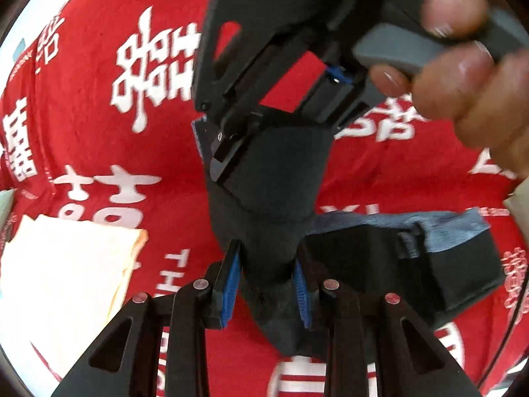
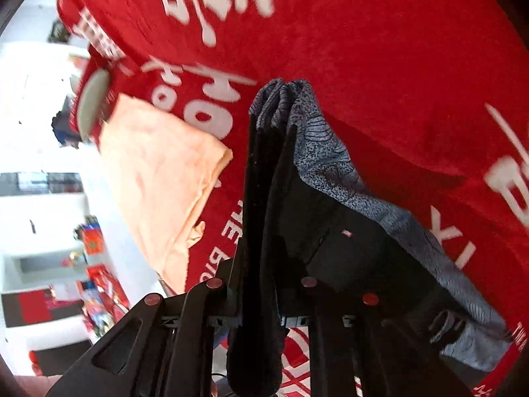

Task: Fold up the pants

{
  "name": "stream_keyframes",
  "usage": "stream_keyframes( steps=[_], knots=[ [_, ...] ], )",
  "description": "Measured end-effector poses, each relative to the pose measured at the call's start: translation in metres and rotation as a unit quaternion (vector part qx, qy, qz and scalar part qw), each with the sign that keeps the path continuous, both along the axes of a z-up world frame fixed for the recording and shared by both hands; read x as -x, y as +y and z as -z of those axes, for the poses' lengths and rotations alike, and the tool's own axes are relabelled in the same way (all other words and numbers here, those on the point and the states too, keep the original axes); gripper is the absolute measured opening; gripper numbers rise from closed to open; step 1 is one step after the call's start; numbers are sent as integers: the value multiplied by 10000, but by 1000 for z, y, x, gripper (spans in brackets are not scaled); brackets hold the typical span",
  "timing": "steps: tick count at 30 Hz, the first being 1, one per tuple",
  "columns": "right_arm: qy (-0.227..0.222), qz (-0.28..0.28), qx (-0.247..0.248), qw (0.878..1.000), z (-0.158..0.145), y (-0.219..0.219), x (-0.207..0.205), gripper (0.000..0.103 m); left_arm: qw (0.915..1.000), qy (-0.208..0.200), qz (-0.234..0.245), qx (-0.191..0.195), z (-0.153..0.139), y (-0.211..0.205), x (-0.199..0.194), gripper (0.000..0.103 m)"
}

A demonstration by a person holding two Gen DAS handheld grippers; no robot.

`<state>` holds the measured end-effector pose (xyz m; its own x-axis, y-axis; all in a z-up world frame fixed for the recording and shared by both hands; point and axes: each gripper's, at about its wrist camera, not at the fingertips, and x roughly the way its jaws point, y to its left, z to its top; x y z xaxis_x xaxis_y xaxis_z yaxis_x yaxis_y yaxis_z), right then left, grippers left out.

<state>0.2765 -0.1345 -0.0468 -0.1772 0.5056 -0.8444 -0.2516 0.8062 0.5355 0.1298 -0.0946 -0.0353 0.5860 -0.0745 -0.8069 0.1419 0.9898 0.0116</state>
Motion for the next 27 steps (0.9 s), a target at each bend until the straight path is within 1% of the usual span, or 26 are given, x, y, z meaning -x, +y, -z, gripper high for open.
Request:
stream_keyframes(
  steps=[3, 6, 7, 10, 13, 18, 19, 23, 27],
  knots=[
    [-103, 299, -208, 9993, -17, -37, 5, 16, 9990, 84, 160, 405, -12, -14, 4, 32],
    [-209, 635, -369, 9971, -29, -76, 21, 16, 9940, 336, 278, 1003, -20, -29, 6, 32],
    [-233, 759, -414, 9960, -32, -91, 26, 16, 9925, 404, 343, 1101, -21, -37, 8, 32],
    [-252, 1135, -543, 9917, -39, -134, 42, 16, 9915, 404, 668, 1040, -26, -69, 18, 32],
    [-295, 1392, -672, 9875, -46, -172, 57, 16, 9889, 454, 971, 1031, -30, -98, 29, 32],
    [-427, 1878, -1008, 9761, -50, -242, 95, 16, 9844, 470, 1467, 847, -34, -146, 45, 32],
    [-439, 1953, -1050, 9741, -48, -249, 99, 16, 9833, 484, 1555, 810, -34, -155, 48, 32],
    [-434, 2403, -1223, 9620, -37, -301, 123, 16, 9773, 587, 1933, 644, -28, -193, 55, 32],
    [-424, 2611, -1158, 9574, -19, -332, 135, 16, 9720, 766, 2175, 459, -15, -229, 60, 32]
  ],
)
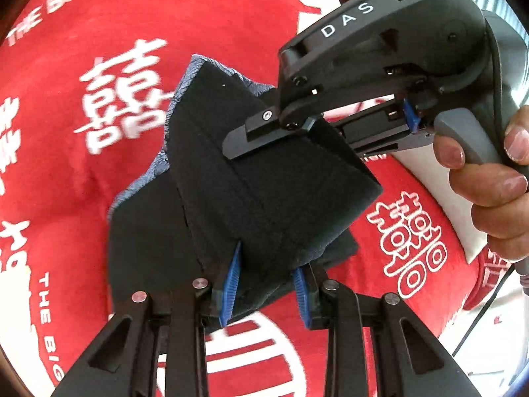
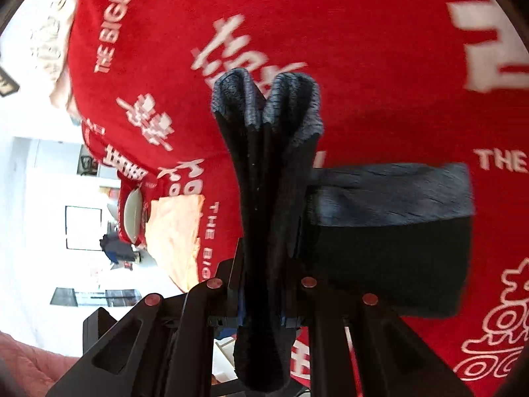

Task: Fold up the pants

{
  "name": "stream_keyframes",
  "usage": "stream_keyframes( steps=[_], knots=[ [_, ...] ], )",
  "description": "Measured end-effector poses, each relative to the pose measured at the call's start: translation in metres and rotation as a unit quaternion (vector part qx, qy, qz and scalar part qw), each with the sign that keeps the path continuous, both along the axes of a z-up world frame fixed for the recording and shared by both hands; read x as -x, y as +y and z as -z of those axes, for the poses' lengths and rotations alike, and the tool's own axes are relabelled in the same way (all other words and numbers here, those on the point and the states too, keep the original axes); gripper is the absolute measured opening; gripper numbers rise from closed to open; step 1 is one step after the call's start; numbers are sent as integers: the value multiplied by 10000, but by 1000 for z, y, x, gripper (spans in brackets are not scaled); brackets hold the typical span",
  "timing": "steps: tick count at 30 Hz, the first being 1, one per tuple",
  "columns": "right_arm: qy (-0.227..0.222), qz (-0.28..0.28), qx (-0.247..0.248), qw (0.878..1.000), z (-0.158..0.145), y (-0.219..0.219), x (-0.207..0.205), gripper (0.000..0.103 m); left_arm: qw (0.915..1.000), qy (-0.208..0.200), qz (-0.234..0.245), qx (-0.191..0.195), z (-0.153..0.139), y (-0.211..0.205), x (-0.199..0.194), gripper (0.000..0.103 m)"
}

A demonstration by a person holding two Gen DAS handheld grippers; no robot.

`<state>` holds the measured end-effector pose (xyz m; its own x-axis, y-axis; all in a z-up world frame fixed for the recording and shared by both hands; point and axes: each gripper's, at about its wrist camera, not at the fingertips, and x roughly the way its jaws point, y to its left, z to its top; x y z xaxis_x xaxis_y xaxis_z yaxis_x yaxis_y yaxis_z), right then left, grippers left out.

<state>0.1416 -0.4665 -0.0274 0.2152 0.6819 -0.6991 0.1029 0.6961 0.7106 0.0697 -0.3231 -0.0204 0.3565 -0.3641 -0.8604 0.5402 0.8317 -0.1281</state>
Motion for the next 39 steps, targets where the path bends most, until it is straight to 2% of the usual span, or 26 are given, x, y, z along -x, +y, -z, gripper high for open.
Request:
stream_keyframes(
  steps=[8, 12, 16, 19, 22, 23, 25, 27, 31, 33, 39],
  knots=[
    [210, 366, 39, 9991, 56, -60, 14, 16, 9985, 307, 240, -389, 46, -57, 7, 32],
    [366, 457, 178, 9981, 89, -75, 18, 16, 9973, 408, 258, -557, 64, -67, 9, 32],
    [367, 525, 199, 9977, 110, -80, 25, 20, 9967, 449, 261, -622, 71, -66, 11, 34],
    [346, 628, 224, 9972, 112, -81, 31, 21, 9961, 451, 303, -700, 71, -65, 13, 41],
    [261, 602, 431, 9969, 106, -78, 35, 25, 9954, 480, 383, -739, 68, -63, 14, 43],
    [211, 562, 590, 9964, 103, -75, 36, 27, 9951, 484, 387, -769, 66, -61, 15, 47],
    [104, 474, 992, 9939, 95, -68, 40, 31, 9953, 483, 316, -778, 61, -54, 15, 72],
    [74, 415, 1290, 9907, 90, -60, 40, 35, 9963, 463, 224, -691, 53, -41, 15, 73],
    [92, 297, 2133, 9765, 79, -55, 53, 52, 9956, 555, -54, -752, 47, -12, 8, 73],
    [123, 335, 2416, 9697, 73, -55, 62, 53, 9945, 634, -279, -785, 48, 4, 1, 73],
    [331, 617, 2810, 9572, 64, -58, 80, 53, 9867, 799, -1056, -947, 53, 57, -25, 73]
  ],
)
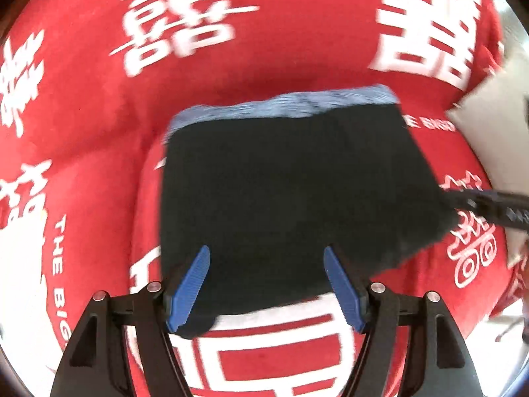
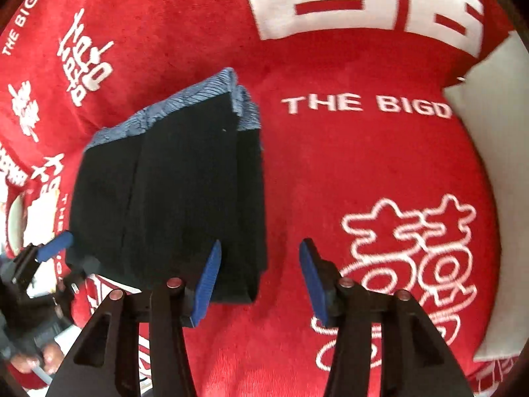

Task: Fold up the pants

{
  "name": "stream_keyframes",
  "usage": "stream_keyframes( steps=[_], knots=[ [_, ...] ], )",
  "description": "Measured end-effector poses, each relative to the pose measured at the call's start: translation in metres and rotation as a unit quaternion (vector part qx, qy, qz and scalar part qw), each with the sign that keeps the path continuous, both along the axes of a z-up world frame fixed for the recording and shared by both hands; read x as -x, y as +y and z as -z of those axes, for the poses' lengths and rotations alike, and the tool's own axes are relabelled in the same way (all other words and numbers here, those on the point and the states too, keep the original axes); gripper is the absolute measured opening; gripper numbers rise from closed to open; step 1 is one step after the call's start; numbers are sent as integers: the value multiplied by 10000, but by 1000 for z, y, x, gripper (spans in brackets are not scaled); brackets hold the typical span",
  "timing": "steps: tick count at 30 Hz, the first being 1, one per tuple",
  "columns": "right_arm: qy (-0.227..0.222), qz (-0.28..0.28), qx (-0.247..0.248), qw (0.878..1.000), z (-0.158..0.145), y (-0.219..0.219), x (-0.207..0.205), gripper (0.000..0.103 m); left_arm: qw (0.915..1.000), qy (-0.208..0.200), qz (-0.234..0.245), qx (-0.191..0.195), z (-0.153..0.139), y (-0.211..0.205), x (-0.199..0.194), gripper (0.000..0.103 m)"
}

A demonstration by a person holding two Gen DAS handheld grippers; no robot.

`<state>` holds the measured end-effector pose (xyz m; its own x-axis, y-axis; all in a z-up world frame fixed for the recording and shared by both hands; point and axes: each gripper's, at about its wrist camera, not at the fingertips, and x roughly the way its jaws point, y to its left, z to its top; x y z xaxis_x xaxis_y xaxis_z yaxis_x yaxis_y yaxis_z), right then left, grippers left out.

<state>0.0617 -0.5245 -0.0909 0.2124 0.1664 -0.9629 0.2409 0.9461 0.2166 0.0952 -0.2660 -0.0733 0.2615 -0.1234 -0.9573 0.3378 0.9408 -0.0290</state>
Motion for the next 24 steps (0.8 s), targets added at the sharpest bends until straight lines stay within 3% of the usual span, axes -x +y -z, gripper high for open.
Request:
stream_keyframes(
  steps=[4, 7, 10, 13, 17, 24],
  knots=[
    [-97, 30, 353, 9993, -11, 10, 4, 53, 9993, 161, -342, -83, 13, 23, -9, 73],
    [-239, 5, 660, 9975, -22, 16, 11, 53, 9983, 270, -500, -88, 25, 34, -12, 86],
    [-481, -47, 864, 9951, -35, 28, 12, 53, 9975, 383, -586, -3, 30, 40, -14, 87],
    [-537, -177, 803, 9952, -36, 40, 9, 53, 9976, 384, -577, -29, 32, 42, -13, 87],
    [-251, -344, 589, 9974, -18, 50, 8, 52, 9976, 405, -568, -40, 35, 40, -17, 89],
    [-29, -243, 438, 9987, -1, 44, 12, 51, 9967, 510, -628, 36, 38, 42, -24, 90]
  ],
)
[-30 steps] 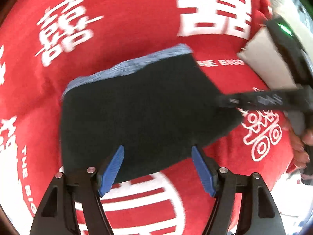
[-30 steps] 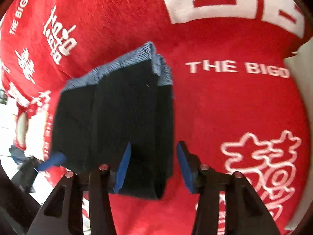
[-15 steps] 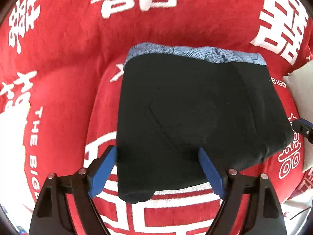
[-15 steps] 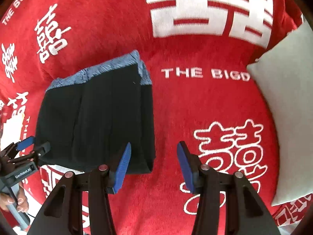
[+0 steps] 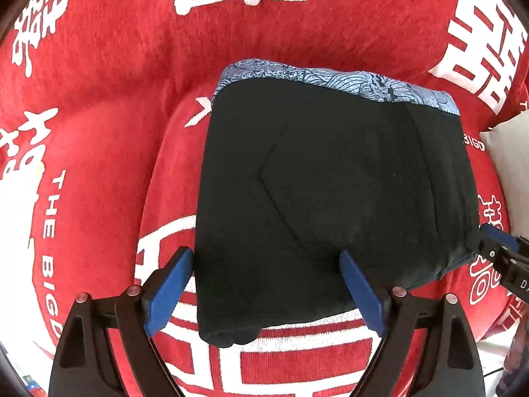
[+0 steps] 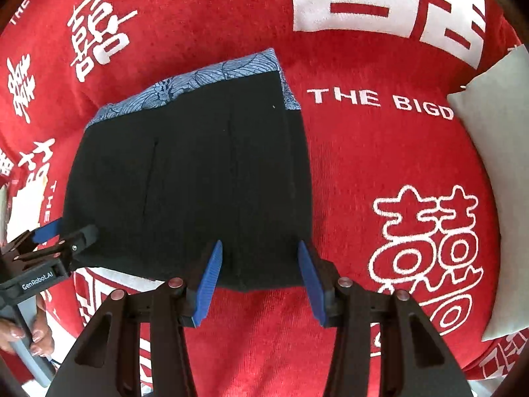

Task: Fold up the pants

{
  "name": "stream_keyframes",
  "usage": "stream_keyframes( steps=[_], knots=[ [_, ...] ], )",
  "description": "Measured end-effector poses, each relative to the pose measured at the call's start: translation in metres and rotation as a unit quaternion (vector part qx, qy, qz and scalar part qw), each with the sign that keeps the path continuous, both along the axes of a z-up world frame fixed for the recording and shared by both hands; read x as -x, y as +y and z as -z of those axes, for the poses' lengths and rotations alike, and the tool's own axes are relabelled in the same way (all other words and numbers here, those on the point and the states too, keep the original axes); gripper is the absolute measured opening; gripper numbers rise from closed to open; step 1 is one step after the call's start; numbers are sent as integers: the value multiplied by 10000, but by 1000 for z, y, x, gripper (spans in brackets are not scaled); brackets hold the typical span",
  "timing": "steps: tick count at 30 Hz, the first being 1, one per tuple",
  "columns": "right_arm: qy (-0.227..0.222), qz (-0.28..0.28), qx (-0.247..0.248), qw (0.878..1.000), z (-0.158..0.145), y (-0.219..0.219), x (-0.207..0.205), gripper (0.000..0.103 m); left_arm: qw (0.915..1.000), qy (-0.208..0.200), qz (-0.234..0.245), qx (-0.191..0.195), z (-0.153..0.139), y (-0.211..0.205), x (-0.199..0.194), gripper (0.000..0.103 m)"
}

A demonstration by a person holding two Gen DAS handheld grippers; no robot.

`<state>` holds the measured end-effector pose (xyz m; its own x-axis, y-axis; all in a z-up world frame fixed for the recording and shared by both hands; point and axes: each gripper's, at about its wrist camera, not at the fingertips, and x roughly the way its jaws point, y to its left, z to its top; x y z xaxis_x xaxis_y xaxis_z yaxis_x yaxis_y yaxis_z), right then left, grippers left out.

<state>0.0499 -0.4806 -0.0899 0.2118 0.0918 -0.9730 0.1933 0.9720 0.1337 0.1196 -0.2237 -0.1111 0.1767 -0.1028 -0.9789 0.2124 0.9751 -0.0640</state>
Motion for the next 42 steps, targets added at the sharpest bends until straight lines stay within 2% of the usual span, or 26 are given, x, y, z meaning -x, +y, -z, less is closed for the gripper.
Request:
stream_keyframes(
  steps=[4, 10, 15, 20, 26, 28, 31, 35, 42],
  knots=[
    [-2, -93, 138, 9999, 3, 5, -1, 52, 10000, 36, -9, -8, 1, 0, -1, 90],
    [-56, -29, 95, 9999, 3, 4, 2, 53, 10000, 38, 38, -36, -2, 0, -5, 90],
    [-72, 24, 20, 10000, 0, 0, 2, 55, 9994, -231, -147, -228, -16, 11, -18, 90],
    [-69, -8, -5, 10000, 1, -2, 1, 55, 9965, -442, -606, -370, -22, 33, -56, 90],
    [-62, -8, -1, 10000, 5, -2, 0, 56, 9923, -541, -1077, -284, -10, 39, -111, 90],
    [-51, 2, -7, 10000, 6, -3, -1, 56, 9918, -489, -1063, -510, 3, 36, -120, 90],
    [-39, 10, -34, 10000, 7, -3, -3, 57, 9919, -375, -792, -917, 27, 28, -117, 91],
    [-28, -6, -32, 10000, 10, -2, -5, 57, 9877, -732, -378, -1332, 30, 18, -102, 91],
    [-3, 39, -87, 10000, 11, -6, -7, 59, 9917, -459, -733, -955, 25, 34, -110, 91]
  ],
)
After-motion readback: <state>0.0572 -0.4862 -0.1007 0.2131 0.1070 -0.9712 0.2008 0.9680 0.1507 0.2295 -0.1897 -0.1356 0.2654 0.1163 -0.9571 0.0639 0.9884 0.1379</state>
